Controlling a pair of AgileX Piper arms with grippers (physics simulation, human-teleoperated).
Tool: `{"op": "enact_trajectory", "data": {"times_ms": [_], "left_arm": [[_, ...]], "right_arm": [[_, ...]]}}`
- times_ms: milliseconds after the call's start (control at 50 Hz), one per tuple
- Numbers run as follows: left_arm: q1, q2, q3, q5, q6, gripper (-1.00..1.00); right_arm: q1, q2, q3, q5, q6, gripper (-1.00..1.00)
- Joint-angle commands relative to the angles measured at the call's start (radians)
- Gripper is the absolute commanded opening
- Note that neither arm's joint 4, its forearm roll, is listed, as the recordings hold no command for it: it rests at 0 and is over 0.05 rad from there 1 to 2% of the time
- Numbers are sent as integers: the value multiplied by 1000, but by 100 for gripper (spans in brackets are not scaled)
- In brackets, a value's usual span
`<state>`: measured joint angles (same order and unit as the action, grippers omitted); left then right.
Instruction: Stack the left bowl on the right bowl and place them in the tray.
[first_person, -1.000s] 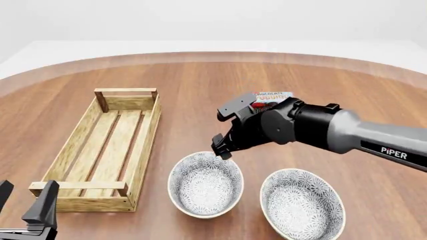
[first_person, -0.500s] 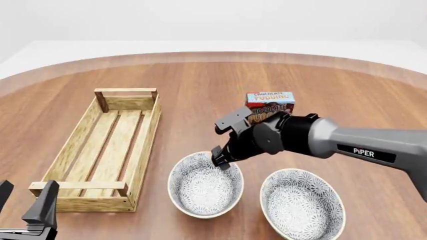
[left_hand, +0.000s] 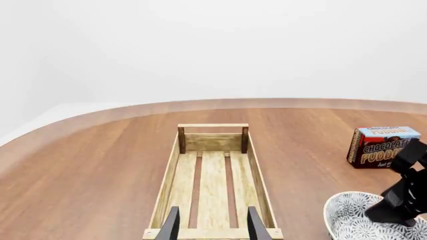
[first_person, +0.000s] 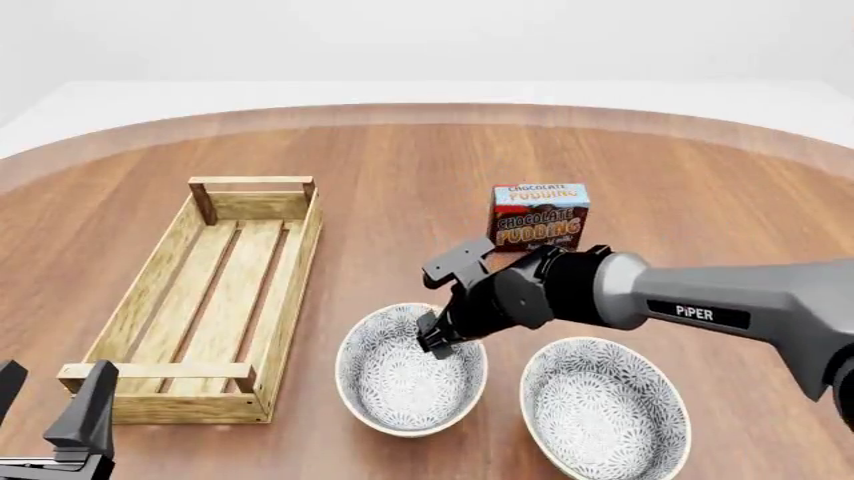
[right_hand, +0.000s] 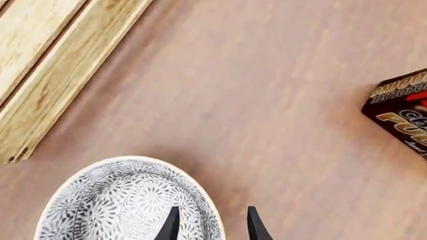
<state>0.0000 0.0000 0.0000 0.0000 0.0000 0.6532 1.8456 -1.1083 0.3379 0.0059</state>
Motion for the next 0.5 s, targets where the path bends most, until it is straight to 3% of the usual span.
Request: {"op": "enact_trajectory", "data": {"times_ms": [20,180,200,500], "left_arm": [[0,0,0,0,0,100],[0,0,0,0,0,100],[0,0,0,0,0,100],[0,0,0,0,0,100]], "right_arm": [[12,26,15,-26,13,100],[21,45,23,-40,20,100],[4,35,6,-8,-10,-100],[5,-47,-7,37,-24,-100]]}}
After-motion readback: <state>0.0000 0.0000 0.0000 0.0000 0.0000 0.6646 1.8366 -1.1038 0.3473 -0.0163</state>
